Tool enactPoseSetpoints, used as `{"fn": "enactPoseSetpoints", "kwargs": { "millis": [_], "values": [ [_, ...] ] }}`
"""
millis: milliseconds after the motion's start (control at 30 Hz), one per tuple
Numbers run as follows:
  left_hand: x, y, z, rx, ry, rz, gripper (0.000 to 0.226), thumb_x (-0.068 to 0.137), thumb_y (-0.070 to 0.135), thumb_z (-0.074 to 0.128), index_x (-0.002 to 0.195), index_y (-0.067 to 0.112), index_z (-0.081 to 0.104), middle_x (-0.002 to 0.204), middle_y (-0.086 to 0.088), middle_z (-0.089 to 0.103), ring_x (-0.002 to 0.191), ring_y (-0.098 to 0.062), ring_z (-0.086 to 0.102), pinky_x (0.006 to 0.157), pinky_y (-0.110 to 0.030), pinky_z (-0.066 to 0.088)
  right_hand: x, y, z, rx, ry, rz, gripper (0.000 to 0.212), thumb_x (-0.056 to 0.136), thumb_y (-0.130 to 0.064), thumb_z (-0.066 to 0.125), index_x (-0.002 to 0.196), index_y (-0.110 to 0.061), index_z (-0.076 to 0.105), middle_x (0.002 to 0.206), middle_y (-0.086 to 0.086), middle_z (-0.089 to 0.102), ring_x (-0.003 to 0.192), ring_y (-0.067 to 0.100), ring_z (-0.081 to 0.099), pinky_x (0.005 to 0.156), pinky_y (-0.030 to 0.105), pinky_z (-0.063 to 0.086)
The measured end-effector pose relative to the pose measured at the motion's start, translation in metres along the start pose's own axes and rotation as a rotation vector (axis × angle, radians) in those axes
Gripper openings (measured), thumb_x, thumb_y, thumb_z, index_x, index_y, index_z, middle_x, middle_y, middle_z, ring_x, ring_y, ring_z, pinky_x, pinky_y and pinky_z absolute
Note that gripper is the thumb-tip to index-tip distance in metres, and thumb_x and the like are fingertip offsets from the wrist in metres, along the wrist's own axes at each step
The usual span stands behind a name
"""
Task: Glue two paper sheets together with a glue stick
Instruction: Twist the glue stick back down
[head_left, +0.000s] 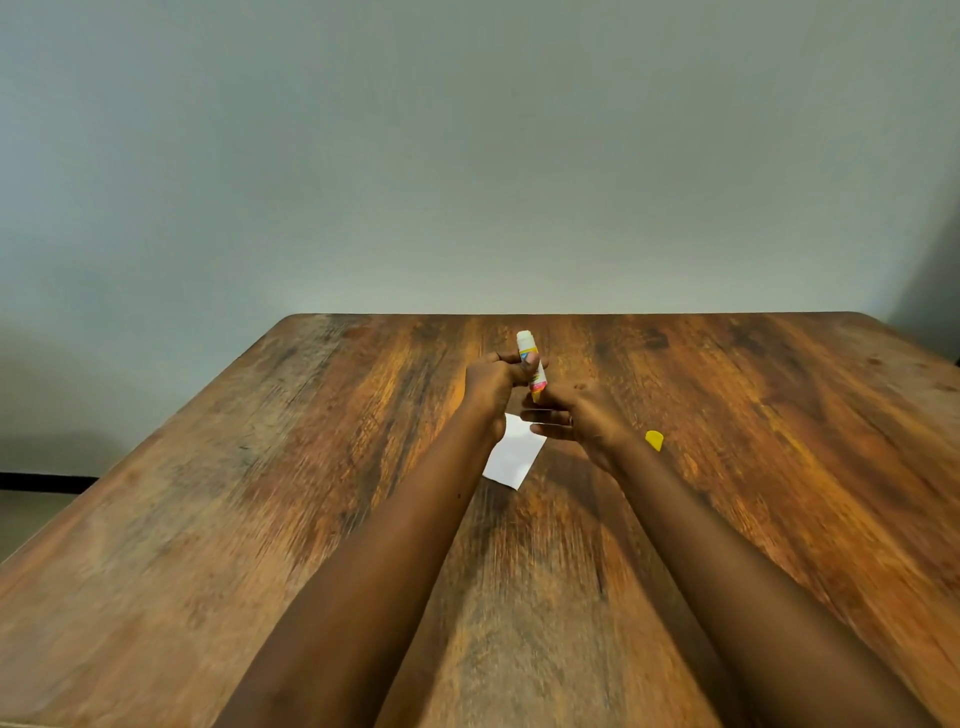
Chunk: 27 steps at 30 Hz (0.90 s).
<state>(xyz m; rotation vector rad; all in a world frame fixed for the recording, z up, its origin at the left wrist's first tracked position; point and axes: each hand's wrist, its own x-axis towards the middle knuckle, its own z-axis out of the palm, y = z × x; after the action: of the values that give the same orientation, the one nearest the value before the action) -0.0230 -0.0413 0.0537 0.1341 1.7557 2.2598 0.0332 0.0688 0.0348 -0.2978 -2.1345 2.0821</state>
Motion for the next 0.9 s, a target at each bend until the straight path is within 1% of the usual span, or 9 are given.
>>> {"fn": "enactPoseSetpoints", "kwargs": {
  "millis": [100, 167, 267, 367, 467, 567, 733, 800, 900],
  "values": [
    [-0.002, -0.002, 0.000, -0.027, 0.000, 0.004, 0.027, 0.086, 0.006, 0.064, 0.110, -0.006, 0.059, 0.099, -0.014, 0.067, 0.065, -0.009, 0.065, 0.044, -0.015, 0.051, 0.003, 0.002, -0.001, -0.088, 0.087, -0.048, 0.018, 0.079, -0.012, 0.070, 0.091, 0.002, 0.072, 0.084, 0.014, 0.072, 0.067, 0.014, 0.070, 0.055, 0.018, 0.055],
    [-0.004, -0.003, 0.001, -0.038, -0.005, 0.005, 0.017, 0.085, 0.004, 0.064, 0.101, -0.002, 0.060, 0.096, -0.013, 0.066, 0.061, -0.008, 0.067, 0.043, -0.015, 0.051, 0.006, 0.004, 0.000, -0.160, 0.166, -0.063, 0.016, 0.072, -0.010, 0.078, 0.082, 0.001, 0.072, 0.082, 0.013, 0.071, 0.071, 0.020, 0.070, 0.062, 0.026, 0.058],
    [-0.005, -0.004, 0.005, -0.039, -0.015, -0.006, 0.008, 0.086, 0.003, 0.064, 0.092, 0.002, 0.058, 0.091, -0.011, 0.067, 0.070, -0.014, 0.065, 0.047, -0.019, 0.054, 0.008, 0.006, 0.005, -0.242, 0.234, -0.065, 0.021, 0.068, -0.015, 0.081, 0.073, -0.003, 0.065, 0.074, 0.010, 0.067, 0.071, 0.023, 0.067, 0.069, 0.036, 0.054],
    [-0.005, -0.002, 0.006, -0.060, -0.017, -0.010, 0.016, 0.086, 0.004, 0.064, 0.099, -0.001, 0.057, 0.091, -0.011, 0.066, 0.070, -0.016, 0.064, 0.047, -0.017, 0.055, 0.008, 0.008, 0.003, -0.163, 0.139, -0.078, 0.027, 0.072, -0.017, 0.079, 0.083, 0.002, 0.065, 0.076, 0.009, 0.066, 0.073, 0.019, 0.065, 0.068, 0.032, 0.054],
    [-0.004, -0.002, 0.003, -0.039, -0.003, -0.001, 0.027, 0.086, 0.006, 0.063, 0.110, -0.006, 0.058, 0.100, -0.014, 0.067, 0.071, -0.015, 0.065, 0.048, -0.016, 0.054, 0.005, 0.008, -0.006, -0.067, -0.051, -0.059, 0.018, 0.082, -0.018, 0.068, 0.095, -0.004, 0.070, 0.086, 0.006, 0.070, 0.083, 0.017, 0.067, 0.070, 0.027, 0.053],
    [-0.002, -0.004, 0.002, 0.007, 0.001, 0.001, 0.033, 0.087, 0.008, 0.063, 0.115, -0.008, 0.058, 0.111, -0.019, 0.068, 0.081, -0.019, 0.065, 0.060, -0.020, 0.054, 0.005, 0.007, -0.012, -0.006, -0.122, -0.010, 0.017, 0.086, -0.014, 0.063, 0.099, -0.005, 0.071, 0.092, 0.009, 0.071, 0.086, 0.018, 0.069, 0.073, 0.027, 0.054],
    [-0.005, -0.008, 0.005, 0.022, -0.005, 0.006, 0.023, 0.086, 0.007, 0.064, 0.107, -0.003, 0.059, 0.115, -0.022, 0.067, 0.072, -0.011, 0.064, 0.052, -0.016, 0.053, 0.003, 0.006, -0.009, -0.117, 0.048, -0.044, 0.006, 0.074, -0.006, 0.074, 0.078, -0.004, 0.072, 0.074, 0.004, 0.069, 0.071, 0.016, 0.067, 0.063, 0.024, 0.052],
    [-0.007, -0.010, 0.008, 0.013, 0.003, 0.009, 0.019, 0.086, 0.005, 0.064, 0.102, -0.002, 0.060, 0.114, -0.022, 0.067, 0.070, -0.010, 0.065, 0.052, -0.017, 0.054, 0.003, 0.007, -0.004, -0.114, 0.117, -0.046, 0.010, 0.069, -0.005, 0.078, 0.070, -0.006, 0.068, 0.069, 0.006, 0.067, 0.067, 0.017, 0.065, 0.064, 0.028, 0.052],
    [-0.009, -0.009, 0.011, -0.010, -0.008, 0.000, 0.005, 0.085, 0.002, 0.064, 0.086, 0.004, 0.059, 0.113, -0.025, 0.066, 0.067, -0.011, 0.065, 0.048, -0.017, 0.055, 0.003, 0.009, 0.001, -0.124, 0.159, -0.051, 0.020, 0.069, -0.010, 0.080, 0.071, -0.005, 0.061, 0.070, 0.008, 0.062, 0.069, 0.018, 0.061, 0.066, 0.031, 0.052]
  ]
}}
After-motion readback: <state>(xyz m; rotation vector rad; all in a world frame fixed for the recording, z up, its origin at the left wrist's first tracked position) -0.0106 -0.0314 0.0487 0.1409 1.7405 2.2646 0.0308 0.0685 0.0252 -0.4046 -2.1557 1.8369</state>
